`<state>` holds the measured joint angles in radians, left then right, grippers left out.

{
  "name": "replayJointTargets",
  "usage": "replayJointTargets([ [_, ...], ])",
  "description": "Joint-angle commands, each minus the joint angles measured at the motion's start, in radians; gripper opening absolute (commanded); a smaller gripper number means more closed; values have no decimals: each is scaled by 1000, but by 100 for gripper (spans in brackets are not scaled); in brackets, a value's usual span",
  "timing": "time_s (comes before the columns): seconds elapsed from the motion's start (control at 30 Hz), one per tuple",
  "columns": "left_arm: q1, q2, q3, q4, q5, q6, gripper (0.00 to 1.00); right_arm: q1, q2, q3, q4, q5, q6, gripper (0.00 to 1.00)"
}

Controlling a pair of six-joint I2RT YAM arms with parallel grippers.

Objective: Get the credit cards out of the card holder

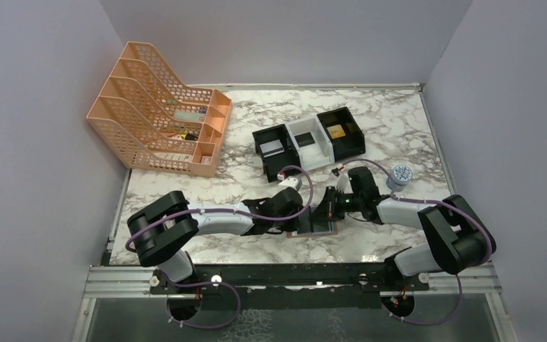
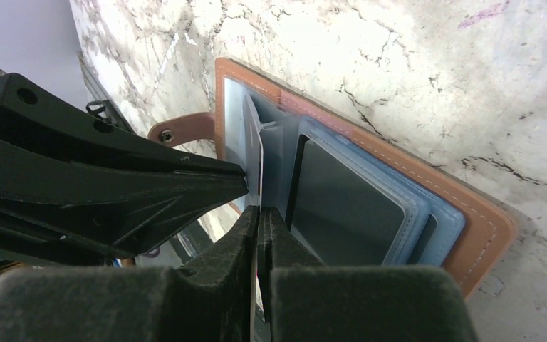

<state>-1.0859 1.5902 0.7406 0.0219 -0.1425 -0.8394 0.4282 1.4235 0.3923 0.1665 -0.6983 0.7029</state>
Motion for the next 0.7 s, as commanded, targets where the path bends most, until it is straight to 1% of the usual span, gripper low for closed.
replayJointTargets([
  [0.0, 2, 40, 5, -91, -37, 14, 12, -2, -10, 35, -20, -52, -38, 6],
  [0.13, 2, 39, 5, -88, -32, 11, 12, -2, -5, 30, 3, -78, -26, 11],
  [0.2, 2, 35, 5, -91, -38, 11, 12, -2, -9, 29, 6, -81, -20, 11],
  [0.23, 1, 34, 3, -92, -39, 11, 12, -2, -15, 27, 9, -80, -19, 11],
  [0.4, 2, 34, 3, -97, -40, 13, 11, -11, -41, 30, -20, -70, -44, 1],
  [0.67, 1, 34, 1, -104, -49, 16, 11, -40, -68, 36, -86, -75, -106, 1],
])
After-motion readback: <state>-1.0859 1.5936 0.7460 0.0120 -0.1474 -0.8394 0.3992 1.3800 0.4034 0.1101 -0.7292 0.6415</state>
